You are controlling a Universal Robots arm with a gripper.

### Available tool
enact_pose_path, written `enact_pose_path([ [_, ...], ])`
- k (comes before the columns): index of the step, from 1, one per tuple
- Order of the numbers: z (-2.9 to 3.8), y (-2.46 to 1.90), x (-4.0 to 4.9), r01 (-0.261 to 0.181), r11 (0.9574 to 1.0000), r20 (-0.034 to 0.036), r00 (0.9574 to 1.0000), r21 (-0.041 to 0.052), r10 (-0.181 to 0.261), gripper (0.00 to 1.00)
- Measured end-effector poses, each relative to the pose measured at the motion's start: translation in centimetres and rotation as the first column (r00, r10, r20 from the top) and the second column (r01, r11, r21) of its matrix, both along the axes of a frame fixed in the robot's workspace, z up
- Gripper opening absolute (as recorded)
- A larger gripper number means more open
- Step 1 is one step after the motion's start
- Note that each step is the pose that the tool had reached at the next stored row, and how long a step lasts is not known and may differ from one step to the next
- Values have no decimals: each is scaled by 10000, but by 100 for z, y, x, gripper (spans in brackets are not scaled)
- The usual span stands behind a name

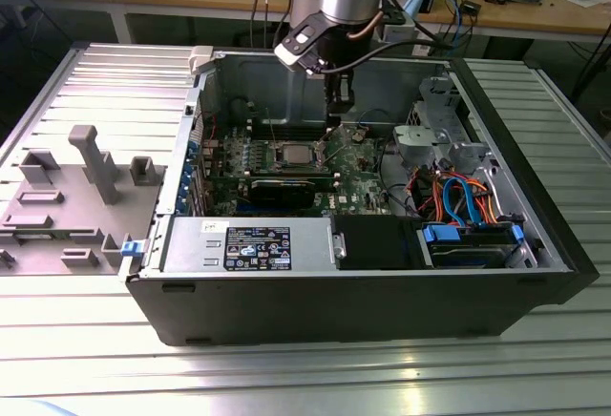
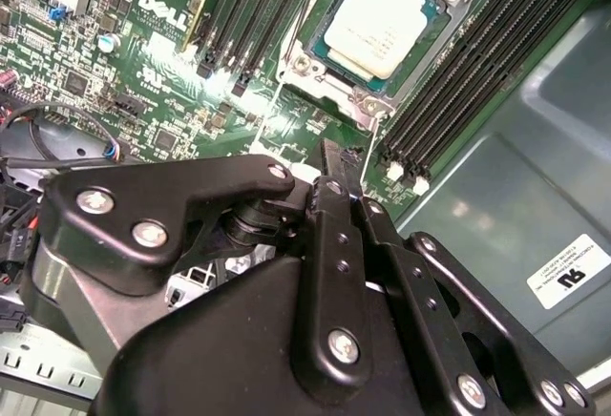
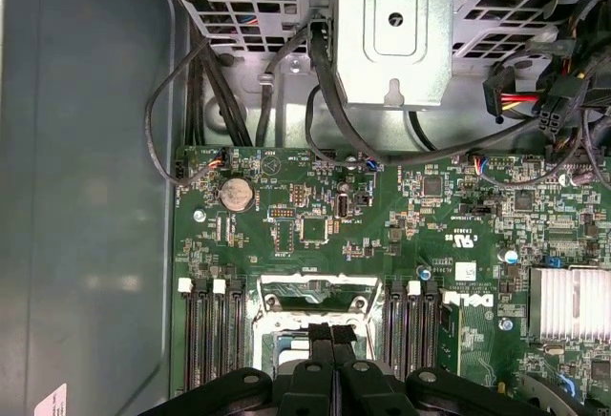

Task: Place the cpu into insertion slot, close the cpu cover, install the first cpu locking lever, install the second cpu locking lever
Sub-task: 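Close the cpu cover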

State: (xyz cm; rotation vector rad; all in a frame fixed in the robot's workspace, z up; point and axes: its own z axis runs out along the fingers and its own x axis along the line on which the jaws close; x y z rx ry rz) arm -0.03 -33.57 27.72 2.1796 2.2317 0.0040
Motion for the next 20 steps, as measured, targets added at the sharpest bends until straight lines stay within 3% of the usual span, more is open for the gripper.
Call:
enact_pose_path([
  [20, 0, 0, 49, 0, 10000, 0, 10000, 0, 0, 11],
])
